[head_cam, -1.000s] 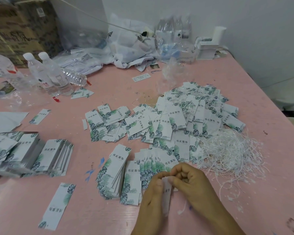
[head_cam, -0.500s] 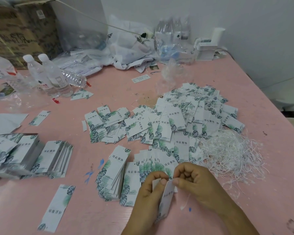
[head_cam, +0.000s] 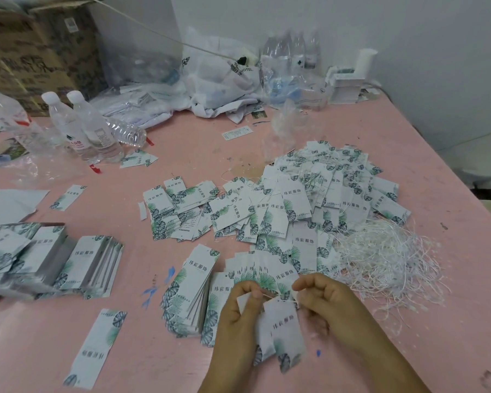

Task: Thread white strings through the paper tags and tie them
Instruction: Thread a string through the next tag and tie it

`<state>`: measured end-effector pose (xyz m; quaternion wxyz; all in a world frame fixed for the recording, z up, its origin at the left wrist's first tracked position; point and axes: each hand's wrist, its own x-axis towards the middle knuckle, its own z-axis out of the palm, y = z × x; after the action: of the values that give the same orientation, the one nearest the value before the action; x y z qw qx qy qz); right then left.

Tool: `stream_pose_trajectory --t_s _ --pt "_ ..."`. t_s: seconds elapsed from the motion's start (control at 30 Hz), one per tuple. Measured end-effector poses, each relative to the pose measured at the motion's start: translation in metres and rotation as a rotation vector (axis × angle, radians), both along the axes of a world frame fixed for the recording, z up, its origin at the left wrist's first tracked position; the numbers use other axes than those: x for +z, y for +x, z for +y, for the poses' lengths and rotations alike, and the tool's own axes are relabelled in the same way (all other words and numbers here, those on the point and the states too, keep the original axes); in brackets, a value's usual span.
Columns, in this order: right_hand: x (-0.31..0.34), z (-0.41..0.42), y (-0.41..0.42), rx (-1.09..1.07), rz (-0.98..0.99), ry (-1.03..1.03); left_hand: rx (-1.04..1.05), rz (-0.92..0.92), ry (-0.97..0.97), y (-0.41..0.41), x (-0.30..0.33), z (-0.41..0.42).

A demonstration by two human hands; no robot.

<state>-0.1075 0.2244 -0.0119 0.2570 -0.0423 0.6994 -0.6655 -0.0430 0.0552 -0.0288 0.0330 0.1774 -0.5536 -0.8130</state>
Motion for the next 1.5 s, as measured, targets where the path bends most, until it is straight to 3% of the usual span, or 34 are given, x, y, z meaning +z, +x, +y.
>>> stream_pose_trajectory --t_s 0.1,0.17,0.37,0.53,0.87,1.0,1.13,1.5 --pt "-0.004 0.005 0.001 -0.143 -0.223 -0.100 0.126 -0.038 0.155 -0.001 -0.002 0.000" --pt "0.001 0.003 0.003 -0.154 -0.244 -0.120 0.148 -0.062 0.223 0.001 -0.003 0.002" --pt "0.018 -0.026 0.017 -0.127 0.215 0.159 0.118 -0.053 0.137 0.001 -0.005 0.011" --pt "0.013 -0.042 0.025 -0.107 0.346 0.262 0.075 -0.008 -0.028 -0.001 -0.008 0.010" --pt "0.008 -0.043 0.029 -0.133 0.348 0.247 0.069 -0.057 -0.153 0.002 -0.012 0.013" --pt "0.009 -0.043 0.029 -0.093 0.395 0.275 0.166 -0.198 0.036 0.004 -0.009 0.015" --pt "0.010 -0.047 0.029 -0.060 0.460 0.363 0.189 -0.195 0.041 0.003 -0.008 0.016" --pt "0.010 -0.048 0.029 -0.050 0.475 0.413 0.139 -0.175 -0.123 0.008 -0.004 0.018"
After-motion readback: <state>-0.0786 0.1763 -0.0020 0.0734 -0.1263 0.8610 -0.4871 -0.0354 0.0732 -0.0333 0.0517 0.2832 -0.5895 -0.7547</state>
